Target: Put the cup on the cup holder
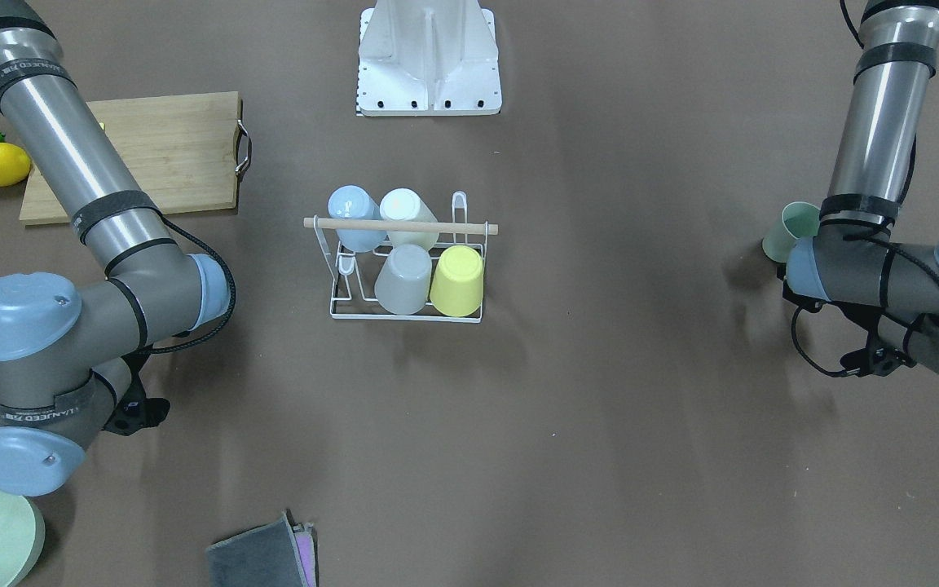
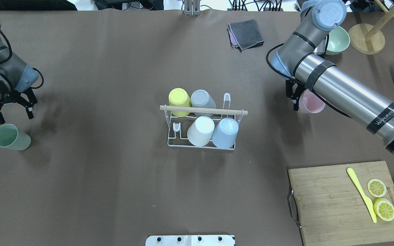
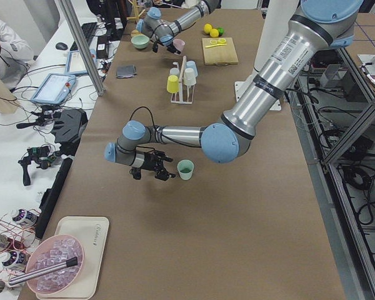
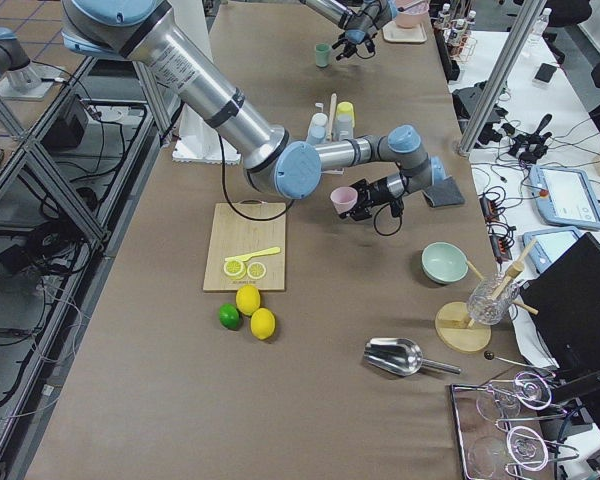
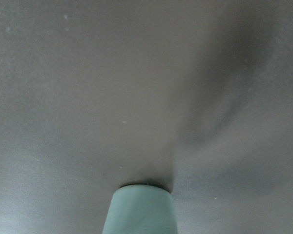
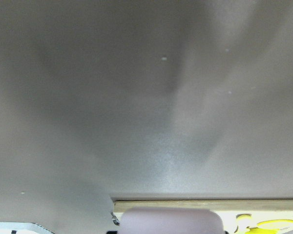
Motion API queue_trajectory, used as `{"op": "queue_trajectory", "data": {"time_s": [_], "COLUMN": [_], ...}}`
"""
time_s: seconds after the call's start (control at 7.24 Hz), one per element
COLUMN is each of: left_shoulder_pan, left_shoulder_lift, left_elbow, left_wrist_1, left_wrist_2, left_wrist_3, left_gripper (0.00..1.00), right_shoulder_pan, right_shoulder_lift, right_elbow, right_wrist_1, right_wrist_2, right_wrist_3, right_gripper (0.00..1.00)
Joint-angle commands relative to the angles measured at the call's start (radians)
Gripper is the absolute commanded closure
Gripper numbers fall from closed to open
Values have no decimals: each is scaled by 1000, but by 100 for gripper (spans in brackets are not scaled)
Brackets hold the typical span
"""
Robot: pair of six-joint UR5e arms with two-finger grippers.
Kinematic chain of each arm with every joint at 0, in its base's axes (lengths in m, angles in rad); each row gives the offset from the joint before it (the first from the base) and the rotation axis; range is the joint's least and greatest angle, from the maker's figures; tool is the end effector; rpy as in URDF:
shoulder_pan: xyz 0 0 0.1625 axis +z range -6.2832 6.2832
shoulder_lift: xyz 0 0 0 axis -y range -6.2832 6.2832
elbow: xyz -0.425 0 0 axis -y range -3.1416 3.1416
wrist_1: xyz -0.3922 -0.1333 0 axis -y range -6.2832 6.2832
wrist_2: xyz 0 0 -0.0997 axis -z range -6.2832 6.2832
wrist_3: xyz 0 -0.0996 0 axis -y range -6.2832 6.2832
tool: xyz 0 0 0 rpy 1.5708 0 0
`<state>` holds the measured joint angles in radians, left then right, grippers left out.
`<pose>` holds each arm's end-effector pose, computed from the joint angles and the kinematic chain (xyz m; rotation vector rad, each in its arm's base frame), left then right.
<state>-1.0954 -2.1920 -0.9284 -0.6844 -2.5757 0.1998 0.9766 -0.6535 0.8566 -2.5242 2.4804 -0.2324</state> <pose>0.2577 -0.6082 0.6279 -0.9393 0.8026 0.1317 -0.3761 -0.6544 0.4545 -0.8430 -0.7274 -0.3995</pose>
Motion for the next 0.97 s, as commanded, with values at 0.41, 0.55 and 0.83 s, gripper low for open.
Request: {"op": "queue_trajectory", "data": {"time_s": [0.41, 0.55, 0.83], "left_shoulder_pan": [38, 38, 38], "left_shoulder_lift": [11, 11, 14], "left_elbow": [-9, -9, -9], "left_wrist_1": [37, 40, 46], "left_wrist_2": [0, 0, 3], "left_wrist_3": [13, 18, 21], "left_gripper": [3, 3, 3], "right_shoulder_pan": [60, 68, 53], "right_shoulder_lift": [14, 17, 0], "right_elbow": [318, 355, 468], "right_wrist_1": [248, 350, 488], "right_wrist_2": [-204, -198, -183], "right_wrist_3": [119, 239, 410], "right_gripper": [100, 100, 100]}}
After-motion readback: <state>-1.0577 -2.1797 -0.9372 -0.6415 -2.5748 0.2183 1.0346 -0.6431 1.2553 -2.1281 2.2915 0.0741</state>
